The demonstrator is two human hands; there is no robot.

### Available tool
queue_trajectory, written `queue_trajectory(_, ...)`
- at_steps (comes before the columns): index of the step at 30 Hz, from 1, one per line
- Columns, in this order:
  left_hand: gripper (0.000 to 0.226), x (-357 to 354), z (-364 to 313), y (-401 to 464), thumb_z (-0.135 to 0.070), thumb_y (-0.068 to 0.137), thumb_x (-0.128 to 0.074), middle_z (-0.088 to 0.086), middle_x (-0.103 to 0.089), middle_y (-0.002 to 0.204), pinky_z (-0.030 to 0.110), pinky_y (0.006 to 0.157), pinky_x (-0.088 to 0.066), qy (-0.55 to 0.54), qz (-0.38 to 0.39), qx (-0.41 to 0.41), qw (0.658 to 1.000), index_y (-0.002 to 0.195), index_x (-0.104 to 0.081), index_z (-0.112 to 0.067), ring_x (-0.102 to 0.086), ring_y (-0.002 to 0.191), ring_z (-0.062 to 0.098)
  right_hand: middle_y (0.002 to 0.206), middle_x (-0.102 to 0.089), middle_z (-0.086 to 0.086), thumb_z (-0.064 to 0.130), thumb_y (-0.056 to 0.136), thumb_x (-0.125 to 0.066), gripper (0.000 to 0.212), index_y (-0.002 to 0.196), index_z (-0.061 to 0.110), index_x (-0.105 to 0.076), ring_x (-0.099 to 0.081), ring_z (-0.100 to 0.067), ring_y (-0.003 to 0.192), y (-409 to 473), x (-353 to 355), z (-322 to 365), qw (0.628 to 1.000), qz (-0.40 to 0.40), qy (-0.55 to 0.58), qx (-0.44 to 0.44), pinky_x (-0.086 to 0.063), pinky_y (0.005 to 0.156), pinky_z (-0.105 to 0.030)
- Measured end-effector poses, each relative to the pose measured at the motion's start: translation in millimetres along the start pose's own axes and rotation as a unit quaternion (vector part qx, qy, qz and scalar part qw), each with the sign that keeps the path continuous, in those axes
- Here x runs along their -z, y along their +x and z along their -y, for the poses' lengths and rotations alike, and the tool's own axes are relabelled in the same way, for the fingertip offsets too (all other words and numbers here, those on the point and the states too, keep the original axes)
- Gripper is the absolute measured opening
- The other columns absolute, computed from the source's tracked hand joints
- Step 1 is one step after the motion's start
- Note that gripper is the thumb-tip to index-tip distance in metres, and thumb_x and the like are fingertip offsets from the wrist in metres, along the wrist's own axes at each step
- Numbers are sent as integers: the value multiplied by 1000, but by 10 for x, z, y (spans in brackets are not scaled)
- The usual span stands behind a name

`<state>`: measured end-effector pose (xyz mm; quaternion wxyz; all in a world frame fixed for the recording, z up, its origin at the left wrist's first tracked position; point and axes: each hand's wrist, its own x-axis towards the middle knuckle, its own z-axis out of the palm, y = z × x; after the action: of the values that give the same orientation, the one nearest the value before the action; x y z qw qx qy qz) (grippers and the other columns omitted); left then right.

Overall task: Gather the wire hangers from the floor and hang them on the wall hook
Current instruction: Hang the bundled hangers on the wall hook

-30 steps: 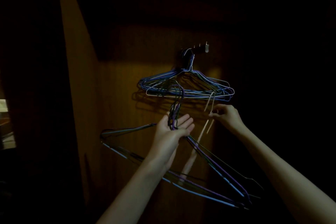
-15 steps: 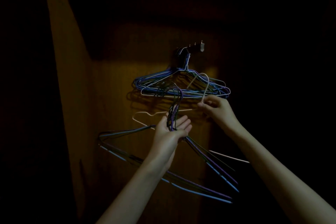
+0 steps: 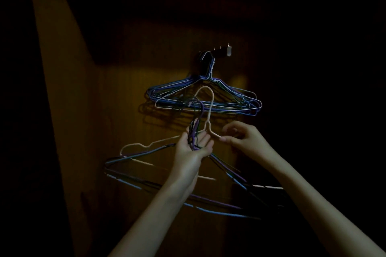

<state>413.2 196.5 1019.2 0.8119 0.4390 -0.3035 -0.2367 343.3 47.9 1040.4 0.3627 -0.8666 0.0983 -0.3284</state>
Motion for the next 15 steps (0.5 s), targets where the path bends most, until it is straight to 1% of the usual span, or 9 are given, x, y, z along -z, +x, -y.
queue_trajectory(1, 71, 8, -5, 45, 24, 84, -44, 22, -46, 138, 30, 95, -42, -3, -6, -4, 1000, 143, -28, -11, -49, 126, 29, 77, -60, 6, 14, 73, -75, 23, 89, 17, -60, -56, 1, 58, -16, 31, -37, 1000, -2, -10, -7, -46, 53, -10)
queue_trajectory(3, 72, 11, -21, 149, 25, 84, -44, 22, -45, 139, 30, 93, -43, -2, -14, -13, 1000, 144, -27, -10, -48, 126, 29, 77, -59, 7, 10, 70, -77, 25, 87, 17, -60, -54, -2, 63, -33, 89, -116, 999, -12, -25, -17, -43, 54, -6)
queue_trajectory(6, 77, -21, -37, 316, 26, 83, -44, 23, -43, 141, 30, 92, -44, -6, -15, -25, 1000, 147, -22, -11, -48, 127, 30, 74, -60, 6, 7, 74, -74, 19, 77, 21, -60, -54, -5, 66, -1, 152, -216, 998, -52, -20, -1, -43, 58, -7)
queue_trajectory(9, 76, -85, -54, 435, 25, 84, -43, 22, -44, 140, 31, 94, -43, -10, -1, -35, 999, 147, -21, -11, -47, 127, 30, 74, -62, 10, 7, 77, -72, 23, 70, 26, -61, -56, 2, 68, 77, 206, -291, 991, -128, -18, 33, -42, 65, -5)
queue_trajectory(11, 74, -113, -64, 504, 23, 86, -43, 21, -44, 140, 29, 91, -46, -3, 14, -45, 999, 147, -22, -13, -48, 127, 28, 74, -64, 10, 7, 77, -71, 22, 70, 26, -63, -56, 6, 67, 147, 251, -320, 982, -180, -6, 47, -42, 66, -6)
queue_trajectory(13, 72, -131, -79, 590, 20, 87, -45, 20, -45, 139, 27, 86, -51, 7, 21, -57, 998, 147, -25, -14, -49, 126, 27, 73, -64, 9, 8, 78, -71, 19, 71, 24, -64, -56, 7, 66, 234, 330, -332, 972, -227, 16, 58, -41, 67, -6)
queue_trajectory(15, 70, -152, -108, 682, 18, 86, -47, 19, -47, 139, 27, 88, -51, 18, 21, -73, 997, 145, -27, -15, -50, 126, 25, 73, -64, 9, 8, 78, -71, 13, 74, 19, -66, -57, 8, 66, 329, 436, -318, 962, -263, 26, 76, -41, 67, -5)
